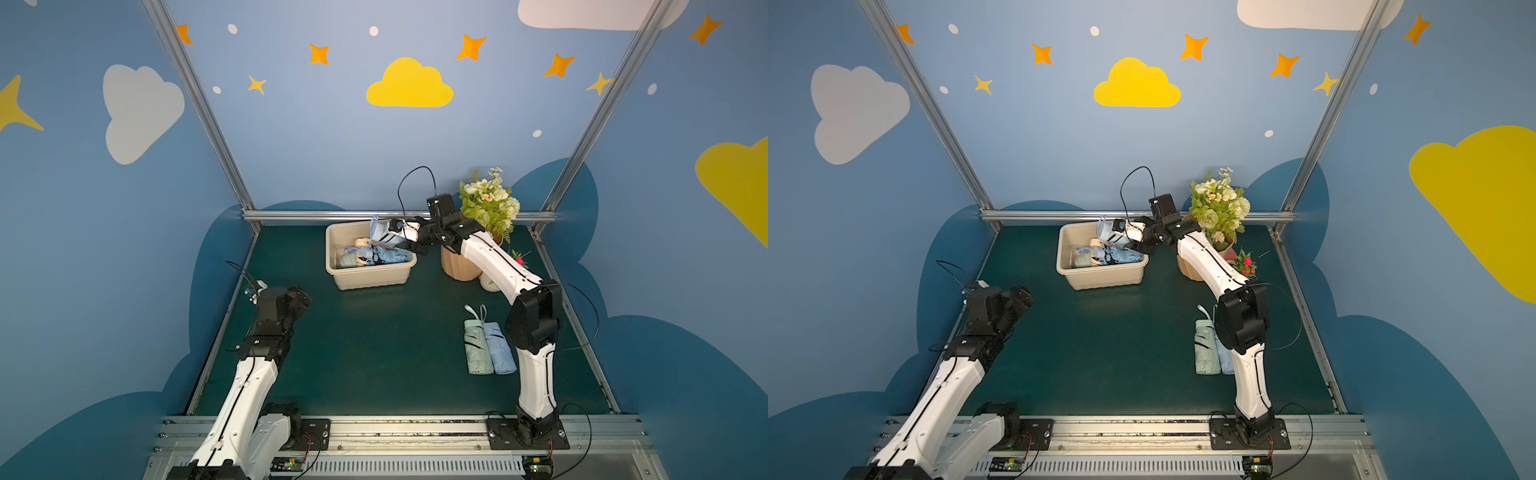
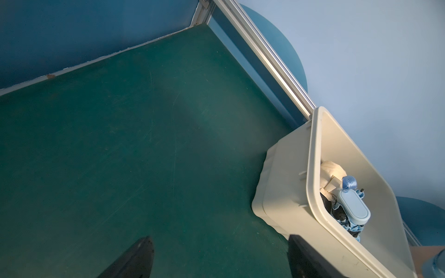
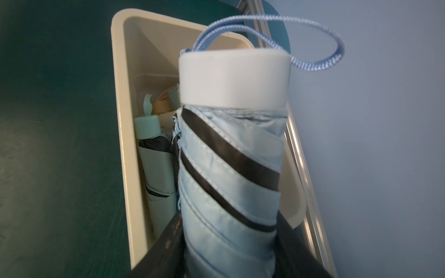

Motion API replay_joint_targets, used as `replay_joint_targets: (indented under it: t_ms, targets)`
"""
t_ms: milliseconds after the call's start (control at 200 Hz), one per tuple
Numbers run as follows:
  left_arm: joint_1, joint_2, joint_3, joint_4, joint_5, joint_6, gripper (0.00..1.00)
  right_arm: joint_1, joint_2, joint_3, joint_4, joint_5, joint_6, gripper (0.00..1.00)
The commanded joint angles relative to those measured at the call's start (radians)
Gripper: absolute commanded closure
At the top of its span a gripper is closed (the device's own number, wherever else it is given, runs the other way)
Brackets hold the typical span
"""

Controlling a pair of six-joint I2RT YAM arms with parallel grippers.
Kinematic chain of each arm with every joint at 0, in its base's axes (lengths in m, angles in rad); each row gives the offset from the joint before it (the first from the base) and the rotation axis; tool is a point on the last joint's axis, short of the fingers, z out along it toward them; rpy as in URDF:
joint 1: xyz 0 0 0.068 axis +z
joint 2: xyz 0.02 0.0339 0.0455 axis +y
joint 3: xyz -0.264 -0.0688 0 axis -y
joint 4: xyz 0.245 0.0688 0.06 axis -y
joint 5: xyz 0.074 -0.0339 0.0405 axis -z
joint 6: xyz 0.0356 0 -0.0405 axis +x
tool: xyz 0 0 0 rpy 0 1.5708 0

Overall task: Put the umbrella into the storage box
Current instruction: Place the umbrella in the storage box.

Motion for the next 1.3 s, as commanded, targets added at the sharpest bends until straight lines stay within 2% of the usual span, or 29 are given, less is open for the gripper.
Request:
replay_joint_targets:
  t_ms: [0, 240, 390, 616, 791, 896, 1006, 1166, 1296]
  targets:
    - [0.004, -0.014, 0.016, -0.035, 0.002, 0.01, 0.08, 0.011, 0.012, 0.051, 0.032, -0.038, -0.065, 0.49]
    - [0.004, -0.012, 0.022, -0.037, 0.018, 0.019, 0.08, 0.037, 0.088, 0.098, -0.023, -0.033, -0.127, 0.47]
    - [0.003, -0.018, 0.04, -0.042, 0.025, 0.055, 0.08, 0.048, 0.108, 0.078, 0.002, -0.001, -0.136, 0.36]
    - [0.004, -0.023, 0.06, -0.03, 0.057, 0.095, 0.08, 0.061, 0.06, 0.024, 0.125, 0.017, -0.113, 0.05]
    - [0.004, -0.02, 0.074, -0.004, 0.069, 0.126, 0.08, 0.06, -0.041, -0.036, 0.181, -0.012, -0.051, 0.04]
    - [0.004, -0.019, 0.079, 0.017, 0.078, 0.152, 0.08, 0.061, -0.149, -0.142, 0.273, -0.013, 0.051, 0.04]
    - [0.004, -0.019, 0.085, 0.037, 0.093, 0.18, 0.08, 0.065, -0.282, -0.301, 0.387, 0.028, 0.217, 0.06]
    - [0.004, -0.015, 0.085, 0.072, 0.114, 0.202, 0.08, 0.087, -0.477, -0.535, 0.438, 0.218, 0.516, 0.09]
    - [0.004, -0.006, 0.081, 0.091, 0.12, 0.198, 0.08, 0.107, -0.619, -0.695, 0.371, 0.416, 0.776, 0.13]
